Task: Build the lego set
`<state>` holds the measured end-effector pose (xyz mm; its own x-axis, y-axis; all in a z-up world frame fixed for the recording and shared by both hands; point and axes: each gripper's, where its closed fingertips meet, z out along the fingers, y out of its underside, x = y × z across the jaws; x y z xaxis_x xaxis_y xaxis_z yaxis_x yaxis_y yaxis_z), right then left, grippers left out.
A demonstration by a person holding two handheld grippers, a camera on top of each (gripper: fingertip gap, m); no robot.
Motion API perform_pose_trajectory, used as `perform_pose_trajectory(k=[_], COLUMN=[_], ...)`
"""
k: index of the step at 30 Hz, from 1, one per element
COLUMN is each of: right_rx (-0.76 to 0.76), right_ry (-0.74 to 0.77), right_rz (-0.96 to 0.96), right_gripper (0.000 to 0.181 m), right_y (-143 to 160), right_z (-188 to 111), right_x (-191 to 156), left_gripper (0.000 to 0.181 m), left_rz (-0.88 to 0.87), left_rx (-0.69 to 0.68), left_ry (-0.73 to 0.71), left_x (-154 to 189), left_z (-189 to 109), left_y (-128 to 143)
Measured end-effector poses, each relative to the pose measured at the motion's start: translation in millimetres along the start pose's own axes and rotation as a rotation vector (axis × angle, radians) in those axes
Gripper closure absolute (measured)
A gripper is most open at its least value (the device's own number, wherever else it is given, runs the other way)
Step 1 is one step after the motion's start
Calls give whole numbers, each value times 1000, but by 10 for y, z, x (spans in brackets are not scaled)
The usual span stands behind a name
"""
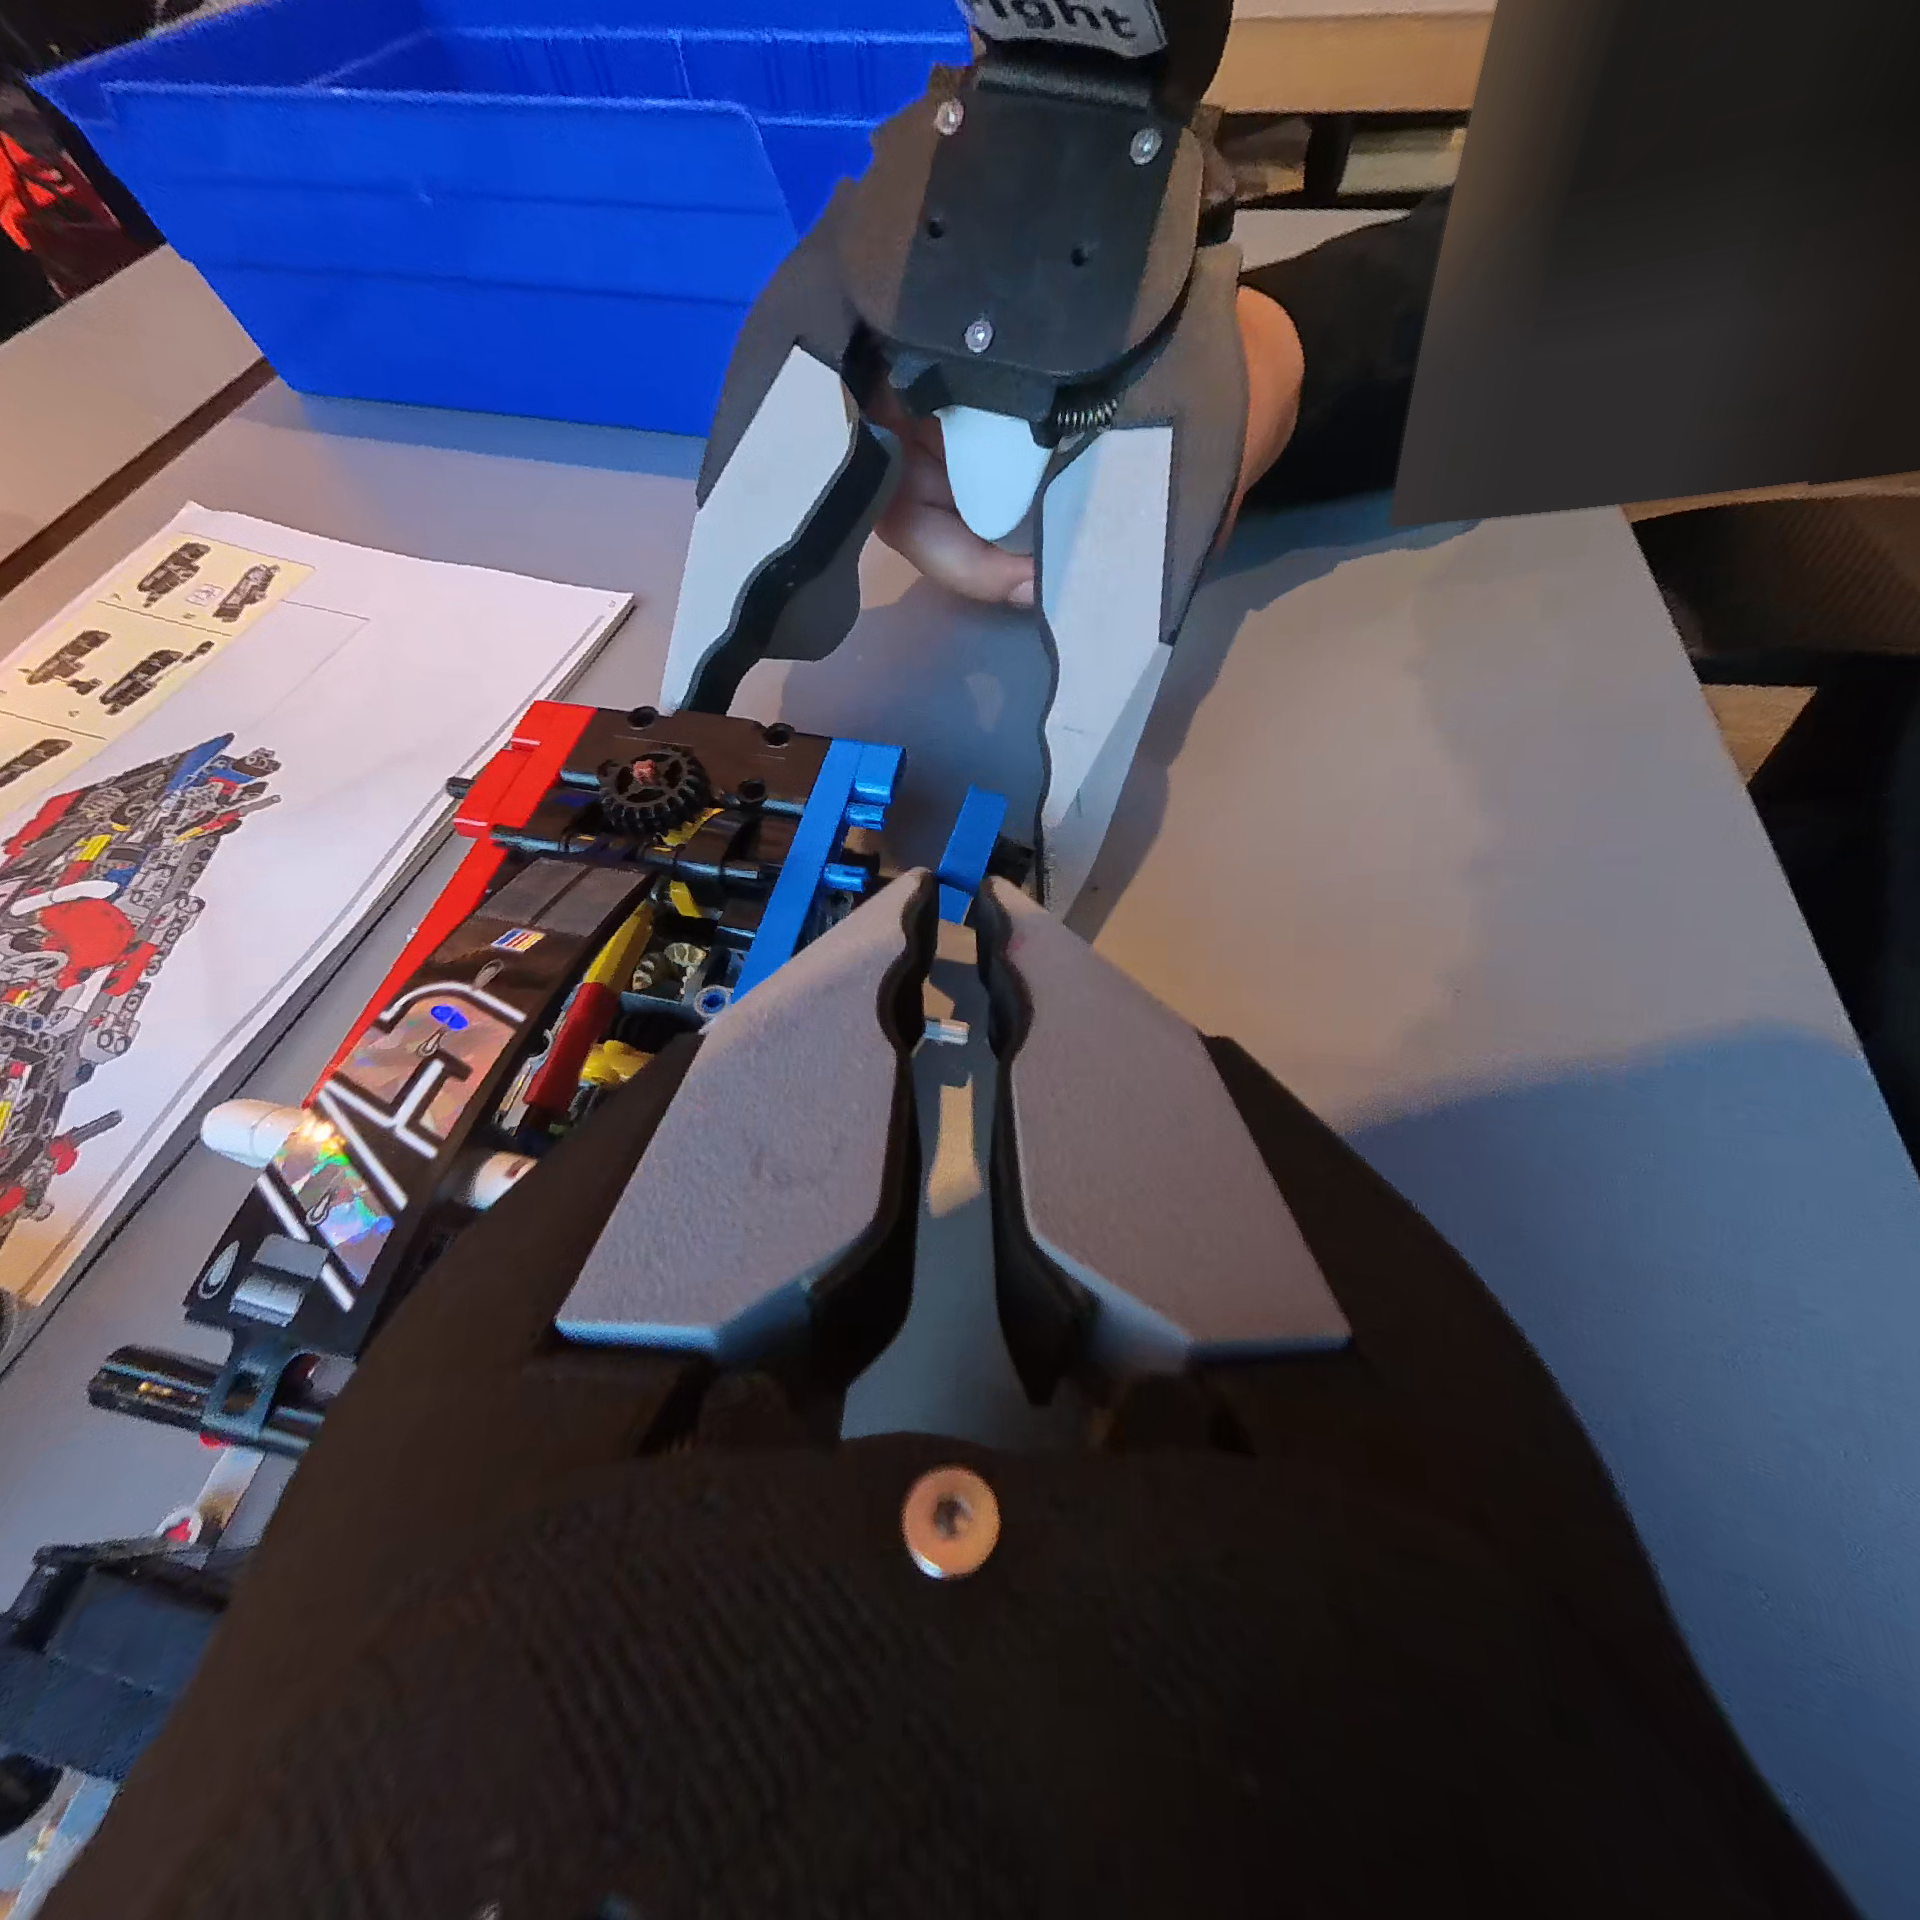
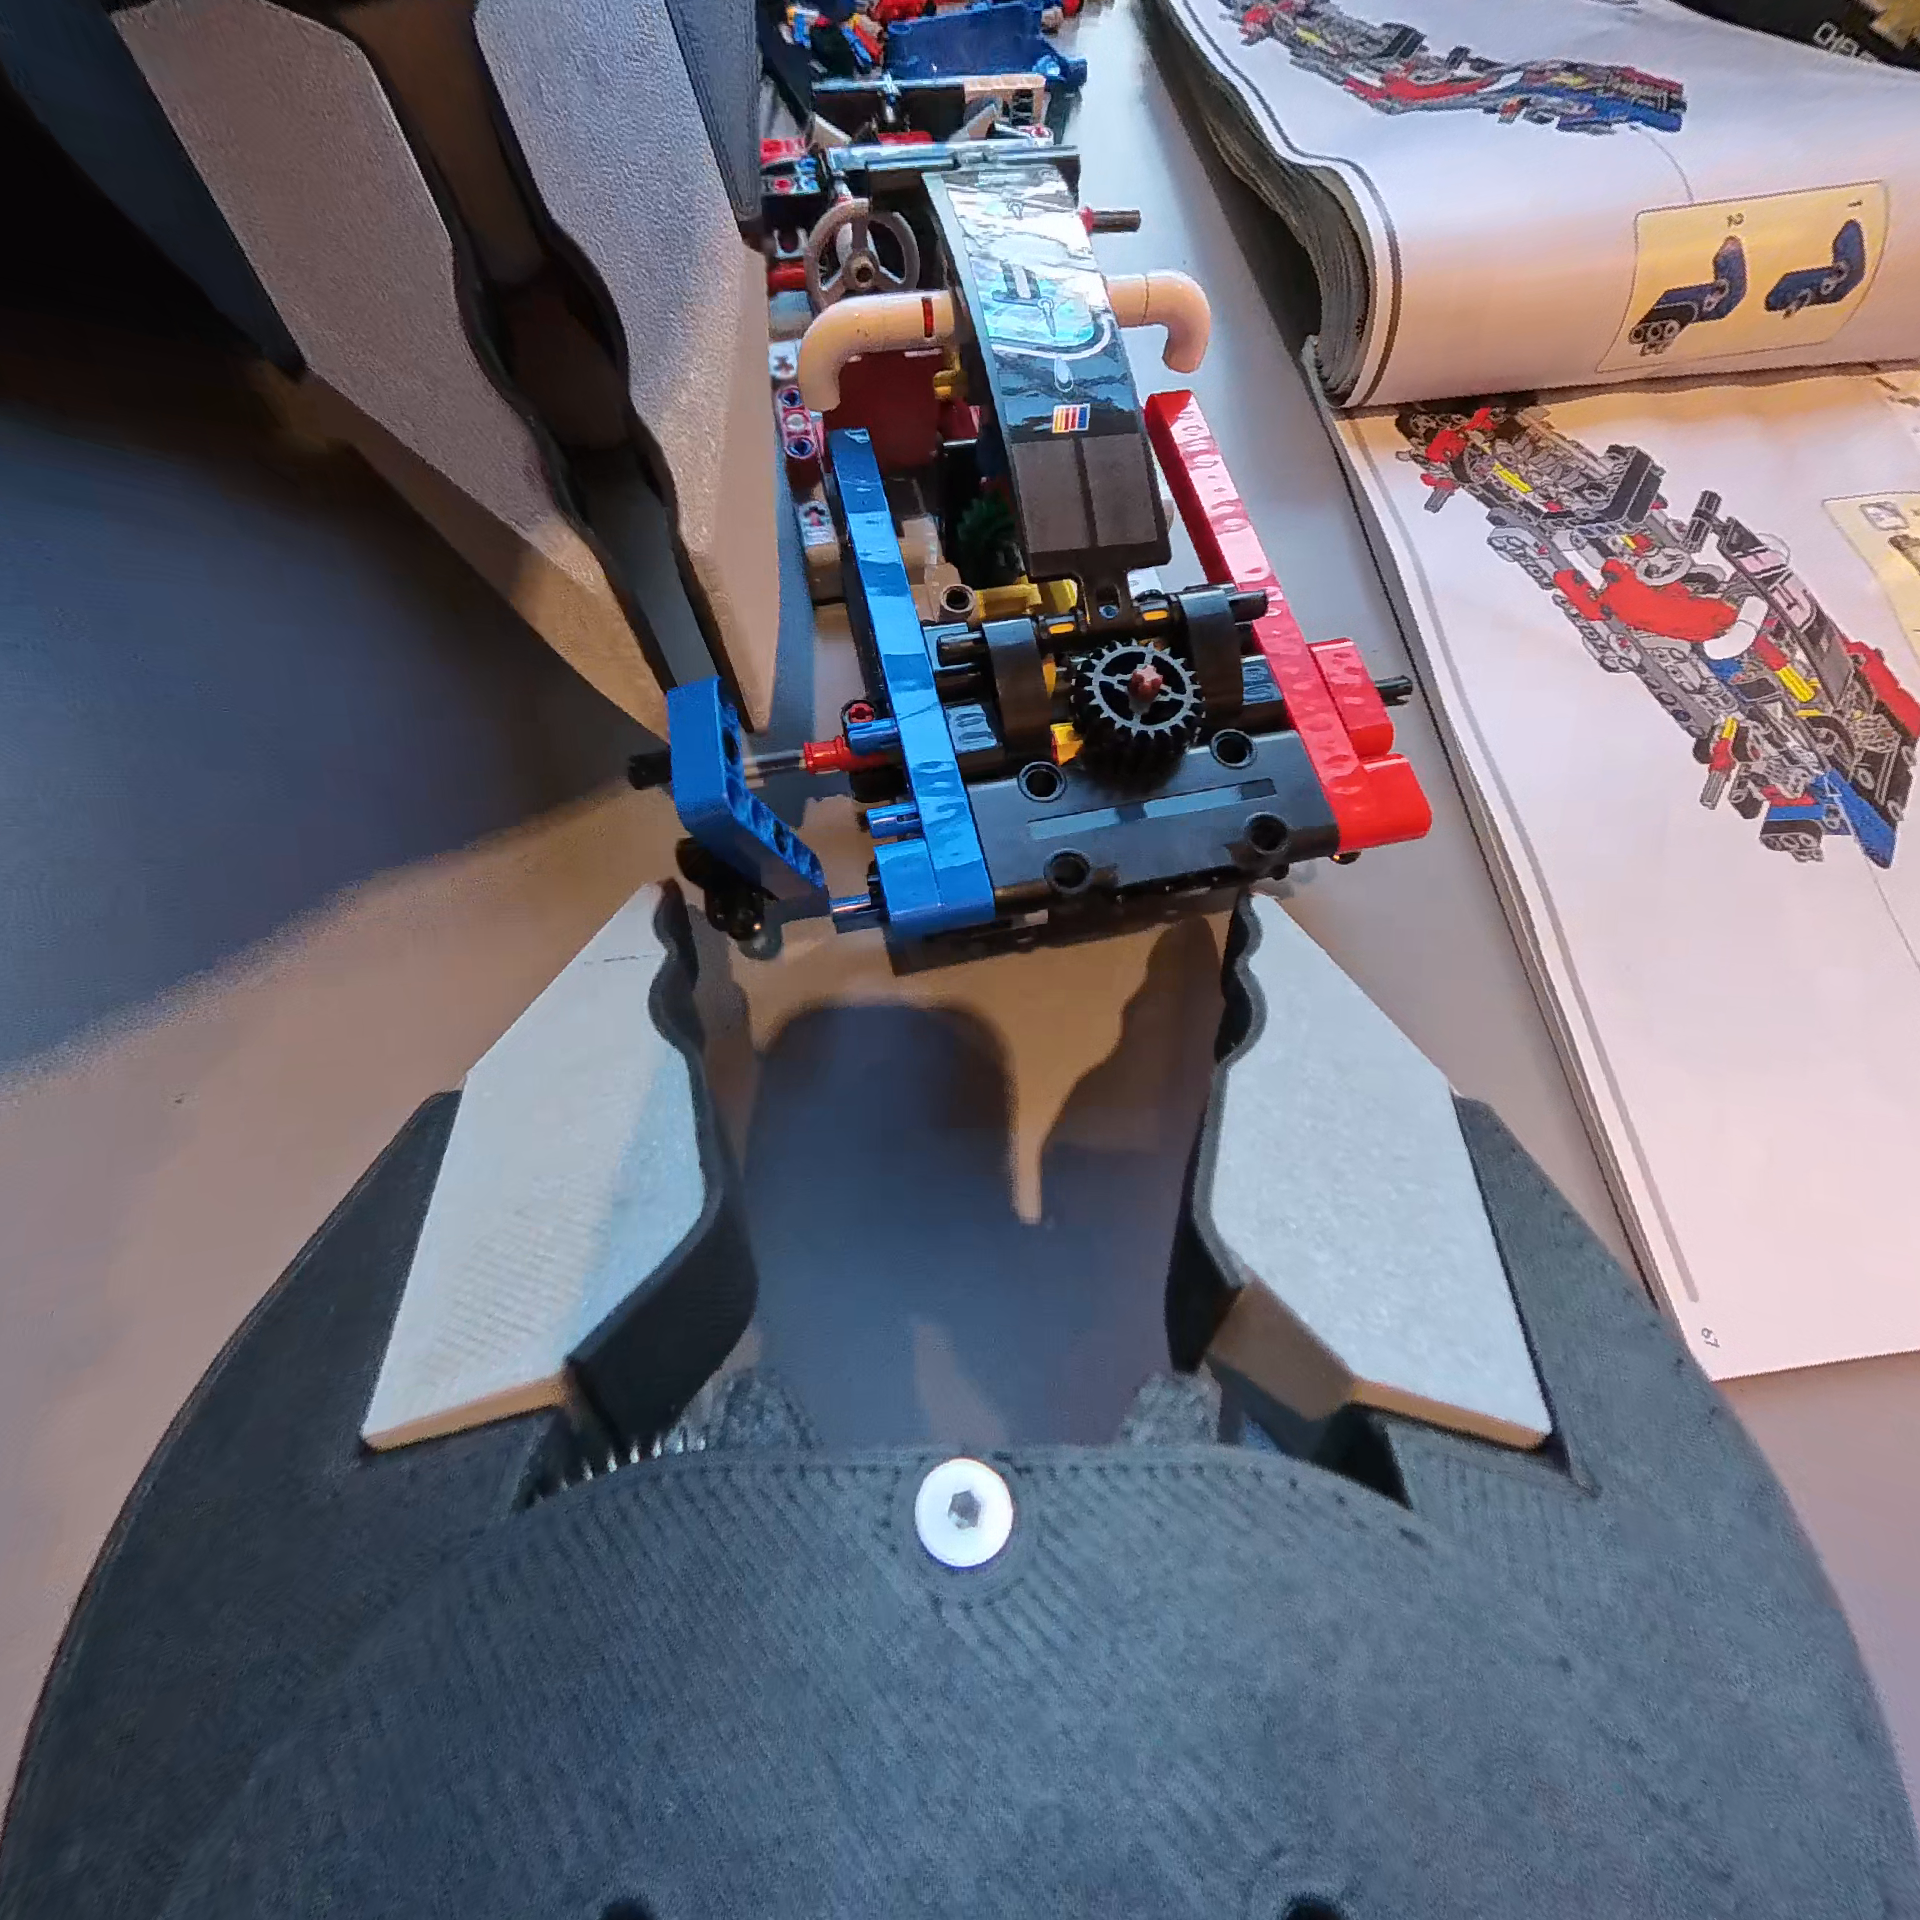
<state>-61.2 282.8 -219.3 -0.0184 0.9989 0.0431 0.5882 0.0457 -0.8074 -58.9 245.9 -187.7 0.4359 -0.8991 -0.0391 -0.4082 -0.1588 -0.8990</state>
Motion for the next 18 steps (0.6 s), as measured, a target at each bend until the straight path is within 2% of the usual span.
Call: perform_pose_trajectory(k=[18], right_rx=[3], right_ry=[-44], right_rz=[26], right_gripper=[83], right_y=[-17], right_z=[17], right_x=[4], left_gripper=[177], left_rz=[-45], left_rx=[-8], left_ry=[-4], left_x=[-30], left_z=[6], left_y=[13])
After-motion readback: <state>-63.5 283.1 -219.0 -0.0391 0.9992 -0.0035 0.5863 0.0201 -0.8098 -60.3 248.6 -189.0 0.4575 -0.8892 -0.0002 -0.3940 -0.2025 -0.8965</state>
